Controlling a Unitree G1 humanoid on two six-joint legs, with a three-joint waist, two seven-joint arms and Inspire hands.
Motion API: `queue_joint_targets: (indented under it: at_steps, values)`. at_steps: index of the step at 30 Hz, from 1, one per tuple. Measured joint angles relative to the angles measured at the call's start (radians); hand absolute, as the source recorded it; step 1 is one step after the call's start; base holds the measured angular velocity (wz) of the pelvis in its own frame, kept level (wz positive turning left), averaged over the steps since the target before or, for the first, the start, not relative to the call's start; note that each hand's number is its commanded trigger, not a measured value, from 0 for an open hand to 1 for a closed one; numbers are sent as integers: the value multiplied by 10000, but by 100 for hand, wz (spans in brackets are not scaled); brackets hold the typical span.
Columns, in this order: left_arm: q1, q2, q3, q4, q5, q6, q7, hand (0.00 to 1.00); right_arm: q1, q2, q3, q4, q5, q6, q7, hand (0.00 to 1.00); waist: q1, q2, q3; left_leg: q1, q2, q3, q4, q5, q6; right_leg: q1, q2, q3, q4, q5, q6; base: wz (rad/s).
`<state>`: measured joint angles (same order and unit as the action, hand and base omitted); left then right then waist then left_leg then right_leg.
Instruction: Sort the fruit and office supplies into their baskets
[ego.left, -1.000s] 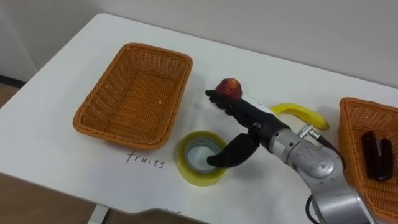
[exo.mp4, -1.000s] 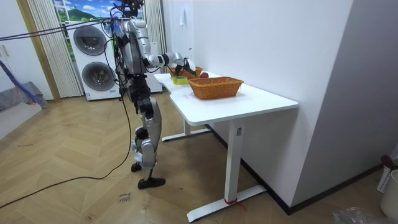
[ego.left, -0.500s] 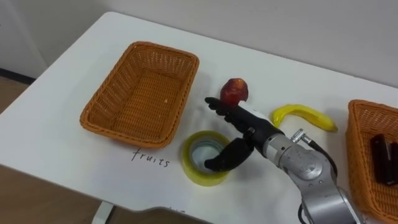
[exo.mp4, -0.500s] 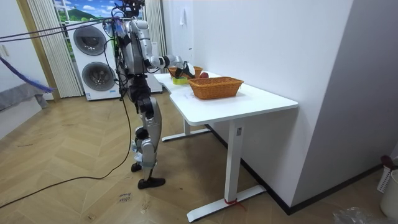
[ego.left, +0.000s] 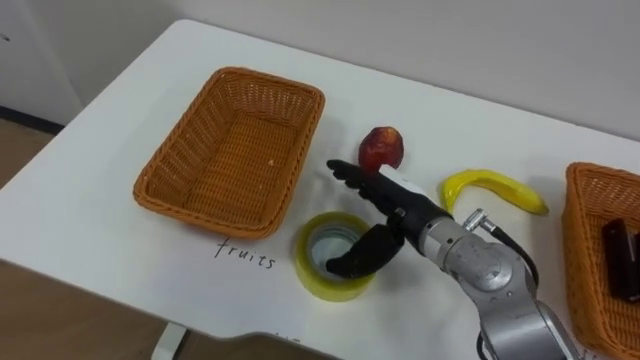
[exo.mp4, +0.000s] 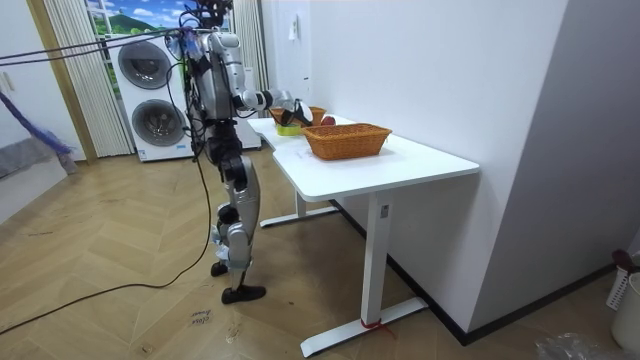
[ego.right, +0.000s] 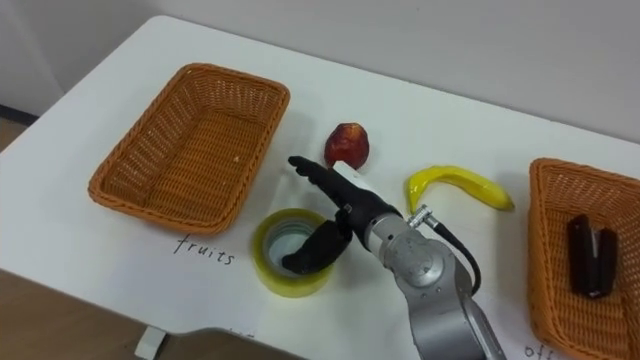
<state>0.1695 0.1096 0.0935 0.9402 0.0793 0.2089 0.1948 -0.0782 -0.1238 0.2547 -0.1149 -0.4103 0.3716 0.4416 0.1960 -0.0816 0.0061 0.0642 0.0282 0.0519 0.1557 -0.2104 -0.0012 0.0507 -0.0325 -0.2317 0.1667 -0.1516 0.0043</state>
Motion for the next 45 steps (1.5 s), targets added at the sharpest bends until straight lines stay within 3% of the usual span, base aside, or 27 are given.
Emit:
queue_joint_targets:
  at_steps: [4, 5, 6, 7, 15, 19, 28, 45]
  values:
    - [7, -8, -8, 5, -9, 0, 184, 0, -3, 21, 49, 59, -393, 3, 185, 0, 11, -29, -18, -5, -8, -7, 36, 3, 4, 17, -11, -4, 11, 0, 0, 0]
    - [7, -8, -6, 5, 2, 0, 197, 0, -9, 27, 88, 58, -646, 4, 276, 19, 19, -36, -21, -7, -9, -9, 38, 3, 5, 17, -13, -17, 16, 0, 0, 0]
    - [3, -9, -7, 5, 2, 0, 197, 0, -10, 29, 93, 58, -769, 4, 324, 51, 25, -38, -23, -8, -9, -13, 37, 3, 5, 17, -14, -27, 18, 0, 0, 0]
    - [2, -9, -6, 4, 2, 0, 197, 0, -13, 30, 93, 57, -949, 4, 410, 100, 30, -41, -24, -14, -9, -27, 16, 3, 5, 17, -15, -46, 23, 0, 0, 0]
    - [6, -17, -20, 6, -2, 29, 197, 0, -231, 119, 94, 62, -1854, 22, 643, 100, 31, -49, -28, -28, -13, -115, -48, 19, 1, 18, -17, -162, 31, 0, 0, 2]
    - [-26, 6, -11, 5, 6, 24, 197, 0, -282, 129, 327, 79, -2460, 20, 671, 100, 26, -153, -79, -18, -22, -138, -29, 31, 14, 11, -22, -162, 21, -1, 2, 0]
    - [-61, 78, -10, 6, 2, 6, 178, 0, -290, 150, 385, 146, -2671, 26, 754, 100, 34, -286, -30, -16, -78, -219, -29, 54, 53, 26, -85, -155, 20, -11, 18, 0]
    - [-83, 127, -191, 10, -6, -7, 198, 0, -322, 163, 381, 115, -2693, 12, 1144, 100, 21, -271, -15, -10, -72, -212, -53, 58, 46, 21, -61, -144, 24, -22, 36, 0]
